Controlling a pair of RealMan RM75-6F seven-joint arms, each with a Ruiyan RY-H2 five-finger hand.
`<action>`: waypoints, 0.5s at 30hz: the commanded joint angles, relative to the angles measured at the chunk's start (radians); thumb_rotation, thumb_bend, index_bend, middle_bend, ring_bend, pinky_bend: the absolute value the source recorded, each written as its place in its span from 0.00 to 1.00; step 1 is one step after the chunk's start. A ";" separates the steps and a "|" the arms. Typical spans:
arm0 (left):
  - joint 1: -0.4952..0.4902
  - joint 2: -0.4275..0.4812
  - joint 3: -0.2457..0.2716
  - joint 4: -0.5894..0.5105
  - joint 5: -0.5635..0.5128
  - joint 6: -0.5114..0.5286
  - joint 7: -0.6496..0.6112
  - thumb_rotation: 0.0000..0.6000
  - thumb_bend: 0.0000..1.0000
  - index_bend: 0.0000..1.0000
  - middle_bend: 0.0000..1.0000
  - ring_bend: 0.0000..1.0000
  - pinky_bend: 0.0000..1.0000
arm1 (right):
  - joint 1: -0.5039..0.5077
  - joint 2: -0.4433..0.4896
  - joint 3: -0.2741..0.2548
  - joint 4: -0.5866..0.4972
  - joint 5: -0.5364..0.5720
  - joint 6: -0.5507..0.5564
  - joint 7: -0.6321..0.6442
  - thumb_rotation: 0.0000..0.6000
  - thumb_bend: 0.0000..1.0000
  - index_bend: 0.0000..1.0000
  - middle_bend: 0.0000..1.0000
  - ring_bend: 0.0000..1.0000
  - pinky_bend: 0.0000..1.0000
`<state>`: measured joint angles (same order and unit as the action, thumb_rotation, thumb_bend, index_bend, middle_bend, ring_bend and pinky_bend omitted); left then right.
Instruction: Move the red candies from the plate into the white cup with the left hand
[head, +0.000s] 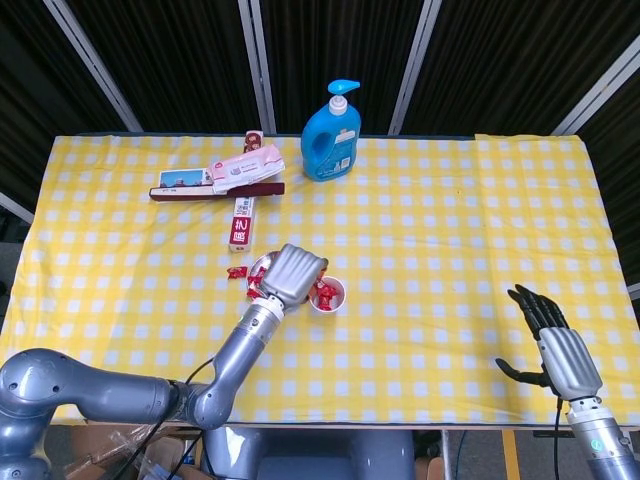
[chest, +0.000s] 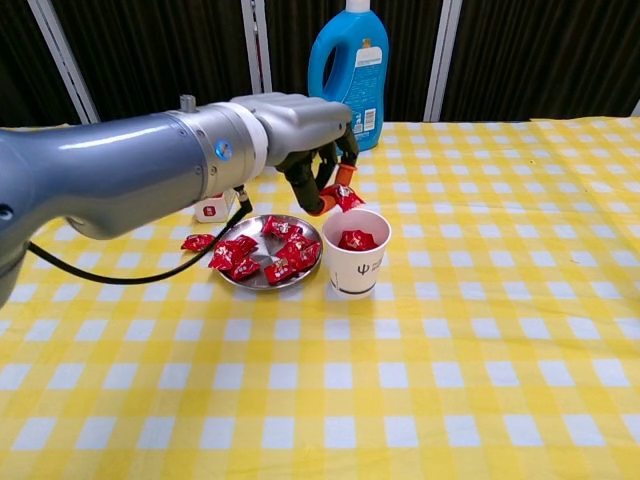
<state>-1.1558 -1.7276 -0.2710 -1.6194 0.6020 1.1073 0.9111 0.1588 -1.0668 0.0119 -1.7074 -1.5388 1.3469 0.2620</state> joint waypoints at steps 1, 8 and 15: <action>-0.017 -0.030 0.005 0.022 -0.009 -0.007 0.009 1.00 0.42 0.52 0.59 0.88 0.93 | 0.000 0.001 0.000 0.000 0.000 0.000 0.002 1.00 0.28 0.00 0.00 0.00 0.00; -0.033 -0.068 0.001 0.058 -0.031 -0.006 0.012 1.00 0.31 0.42 0.48 0.88 0.93 | 0.001 0.003 0.000 0.002 -0.002 -0.001 0.010 1.00 0.28 0.00 0.00 0.00 0.00; -0.016 -0.052 -0.010 0.047 -0.017 0.018 -0.022 1.00 0.30 0.38 0.35 0.87 0.93 | 0.000 0.003 -0.001 0.002 -0.004 0.000 0.009 1.00 0.28 0.00 0.00 0.00 0.00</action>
<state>-1.1766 -1.7842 -0.2777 -1.5680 0.5806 1.1199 0.8967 0.1592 -1.0642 0.0110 -1.7053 -1.5423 1.3471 0.2711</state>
